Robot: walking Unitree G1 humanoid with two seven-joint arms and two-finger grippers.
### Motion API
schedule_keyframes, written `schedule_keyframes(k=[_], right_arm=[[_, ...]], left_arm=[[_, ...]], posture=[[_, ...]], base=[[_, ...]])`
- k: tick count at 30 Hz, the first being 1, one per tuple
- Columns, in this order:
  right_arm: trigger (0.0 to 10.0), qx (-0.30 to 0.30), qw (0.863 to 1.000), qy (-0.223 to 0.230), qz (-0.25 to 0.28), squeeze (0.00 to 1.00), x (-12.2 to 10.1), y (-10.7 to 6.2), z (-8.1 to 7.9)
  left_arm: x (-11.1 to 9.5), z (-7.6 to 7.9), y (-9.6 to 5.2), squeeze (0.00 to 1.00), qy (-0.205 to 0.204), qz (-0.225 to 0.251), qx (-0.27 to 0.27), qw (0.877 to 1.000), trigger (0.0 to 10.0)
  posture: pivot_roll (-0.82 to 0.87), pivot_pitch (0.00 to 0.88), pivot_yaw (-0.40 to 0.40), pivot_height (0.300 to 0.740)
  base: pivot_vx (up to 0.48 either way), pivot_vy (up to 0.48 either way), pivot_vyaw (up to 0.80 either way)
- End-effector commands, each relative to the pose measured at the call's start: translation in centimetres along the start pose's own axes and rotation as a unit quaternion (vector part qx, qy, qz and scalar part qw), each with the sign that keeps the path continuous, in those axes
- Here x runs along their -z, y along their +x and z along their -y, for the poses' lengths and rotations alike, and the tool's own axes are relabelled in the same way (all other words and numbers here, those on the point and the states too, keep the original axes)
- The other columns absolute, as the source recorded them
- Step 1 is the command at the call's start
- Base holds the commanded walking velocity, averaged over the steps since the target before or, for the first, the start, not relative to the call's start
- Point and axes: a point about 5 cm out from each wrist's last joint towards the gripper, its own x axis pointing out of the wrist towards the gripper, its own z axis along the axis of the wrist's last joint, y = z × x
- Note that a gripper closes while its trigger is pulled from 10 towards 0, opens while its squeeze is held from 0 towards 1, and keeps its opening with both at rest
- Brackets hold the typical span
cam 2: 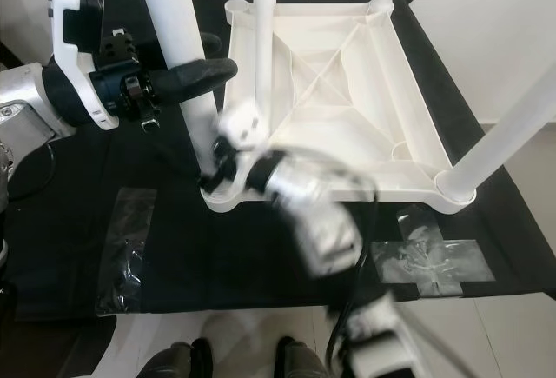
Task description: Building children table
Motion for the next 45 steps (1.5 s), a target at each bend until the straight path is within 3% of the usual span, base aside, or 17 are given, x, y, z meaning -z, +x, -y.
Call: schedule_keyframes(k=[1, 7, 12, 13, 14, 24, 25, 26, 27, 29, 30, 31, 35, 36, 38, 39, 45], right_arm=[[10.0, -0.044, 0.999, 0.012, -0.004, 0.00, 0.9, 0.0, -0.4], [10.0, -0.098, 0.995, 0.003, -0.023, 0.00, 0.4, -0.2, 1.5], [10.0, -0.136, 0.990, 0.045, -0.005, 0.00, 0.2, 0.0, 2.6], [2.6, -0.146, 0.988, 0.055, -0.006, 0.00, 0.4, 0.1, 2.6], [0.0, -0.159, 0.985, 0.061, -0.007, 0.00, 0.7, 0.2, 2.7], [0.0, -0.203, 0.977, 0.064, -0.017, 0.00, 1.6, 0.6, 2.7], [0.0, -0.198, 0.978, 0.063, -0.015, 0.00, 1.6, 0.6, 2.8], [0.0, -0.198, 0.978, 0.063, -0.015, 0.00, 1.6, 0.6, 2.8], [0.0, -0.186, 0.981, 0.062, -0.014, 0.00, 1.7, 0.7, 2.9], [0.0, -0.152, 0.986, 0.061, -0.018, 0.00, 1.9, 1.0, 3.2], [0.0, -0.083, 0.993, 0.080, -0.028, 0.00, 2.4, 1.4, 3.4], [0.0, -0.083, 0.993, 0.080, -0.028, 0.00, 2.4, 1.4, 3.4], [0.0, 0.068, 0.990, 0.103, -0.065, 0.00, 4.2, 2.2, 2.4], [0.0, 0.166, 0.976, 0.095, -0.108, 0.00, 5.6, 1.9, 0.6], [0.0, 0.223, 0.957, 0.110, -0.149, 0.00, 7.6, 1.2, -5.0], [0.0, 0.242, 0.952, 0.114, -0.151, 0.00, 7.9, 1.1, -5.8], [0.0, 0.256, 0.953, 0.095, -0.128, 0.00, 7.3, 2.2, -4.0]], left_arm=[[0.8, 1.3, 0.4, 0.00, -0.012, -0.023, 0.049, 0.998, 0.0], [0.7, 1.4, 0.4, 0.00, -0.011, -0.023, 0.057, 0.998, 0.0], [0.7, 1.6, 0.5, 0.00, -0.009, -0.025, 0.066, 0.997, 0.0], [0.6, 1.6, 0.5, 0.00, -0.008, -0.025, 0.068, 0.997, 0.0], [0.6, 1.7, 0.5, 0.00, -0.007, -0.026, 0.070, 0.997, 0.0], [0.4, 1.7, 0.5, 0.01, -0.007, -0.025, 0.080, 0.996, 0.0], [0.5, 1.6, 0.5, 1.00, -0.015, -0.028, 0.080, 0.996, 0.0], [0.5, 1.6, 0.5, 1.00, -0.015, -0.028, 0.080, 0.996, 0.0], [0.6, 1.4, 0.7, 1.00, -0.011, -0.030, 0.066, 0.997, 10.0], [0.7, 1.2, 0.8, 1.00, -0.006, -0.035, 0.057, 0.998, 10.0], [0.6, 0.8, 1.0, 0.00, -0.002, -0.034, 0.040, 0.999, 10.0], [0.6, 0.8, 1.0, 0.00, -0.002, -0.034, 0.040, 0.999, 10.0], [0.4, 0.3, 1.1, 0.00, 0.008, -0.032, 0.014, 0.999, 10.0], [0.2, 0.0, 1.1, 0.00, 0.009, -0.030, 0.004, 0.999, 10.0], [0.2, -0.6, 0.7, 0.00, 0.016, -0.035, -0.020, 0.999, 10.0], [0.3, -0.7, 0.6, 0.00, 0.016, -0.037, -0.025, 0.999, 10.0], [0.3, -0.8, 0.6, 0.00, 0.018, -0.046, -0.026, 0.998, 10.0]], posture=[[0.08, 0.196, 0.025, 0.740], [0.08, 0.194, 0.027, 0.740], [0.09, 0.193, 0.027, 0.740], [0.09, 0.194, 0.028, 0.740], [0.09, 0.193, 0.029, 0.740], [0.10, 0.196, 0.029, 0.740], [0.09, 0.197, 0.030, 0.740], [0.09, 0.197, 0.030, 0.740], [0.09, 0.198, 0.028, 0.740], [0.08, 0.200, 0.017, 0.740], [0.06, 0.204, -0.001, 0.740], [0.06, 0.204, -0.001, 0.740], [0.06, 0.205, -0.018, 0.740], [0.06, 0.213, -0.032, 0.740], [0.07, 0.220, -0.030, 0.740], [0.07, 0.209, -0.012, 0.740], [0.08, 0.198, -0.007, 0.740]], base=[[0.000, 0.000, 0.00], [0.000, 0.000, 0.00], [0.000, 0.000, 0.00], [0.000, 0.000, 0.00], [0.000, 0.000, 0.00], [0.000, 0.000, 0.00], [0.000, 0.000, 0.00], [0.000, 0.000, 0.00], [0.000, 0.000, 0.00], [0.000, 0.000, 0.00], [0.000, 0.000, 0.00], [0.000, 0.000, 0.00], [0.000, 0.000, 0.00], [0.000, 0.000, 0.00], [0.000, 0.000, 0.00], [0.000, 0.000, 0.00], [0.000, 0.000, 0.00]])
